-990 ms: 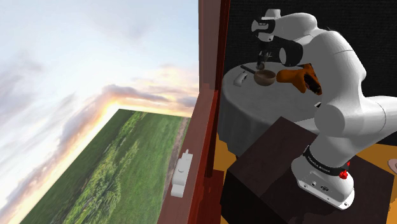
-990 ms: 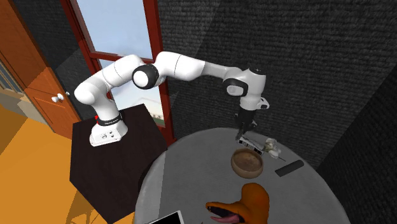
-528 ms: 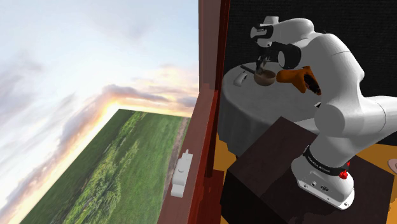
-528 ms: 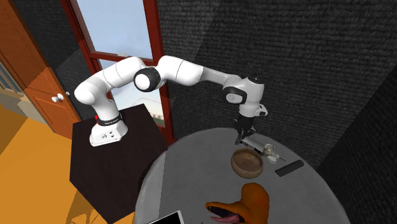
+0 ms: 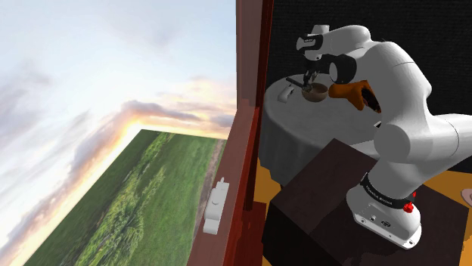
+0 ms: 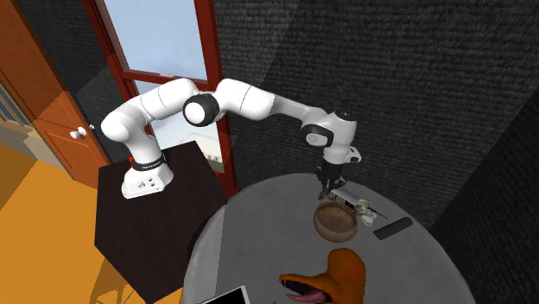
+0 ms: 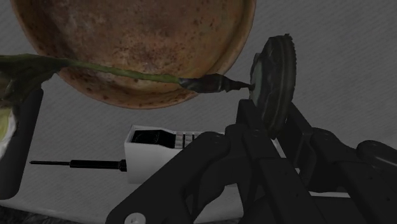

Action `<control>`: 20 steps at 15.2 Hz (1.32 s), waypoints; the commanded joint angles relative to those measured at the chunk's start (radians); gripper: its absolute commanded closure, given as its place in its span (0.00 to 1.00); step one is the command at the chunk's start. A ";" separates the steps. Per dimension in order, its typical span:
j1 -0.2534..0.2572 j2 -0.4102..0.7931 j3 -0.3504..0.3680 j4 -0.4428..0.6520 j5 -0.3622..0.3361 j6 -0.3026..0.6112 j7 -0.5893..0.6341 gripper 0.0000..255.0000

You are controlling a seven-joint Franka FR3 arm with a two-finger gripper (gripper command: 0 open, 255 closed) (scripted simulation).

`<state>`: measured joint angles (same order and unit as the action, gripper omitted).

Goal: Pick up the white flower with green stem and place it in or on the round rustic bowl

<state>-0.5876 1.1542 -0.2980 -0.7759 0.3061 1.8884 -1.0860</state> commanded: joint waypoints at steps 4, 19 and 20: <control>0.000 0.001 0.000 0.001 0.000 0.000 0.000 0.00; -0.008 -0.042 -0.006 0.053 -0.008 -0.092 0.008 0.00; -0.008 -0.042 -0.006 0.053 -0.008 -0.092 0.008 0.00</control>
<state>-0.5951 1.1124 -0.3038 -0.7230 0.2976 1.7963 -1.0778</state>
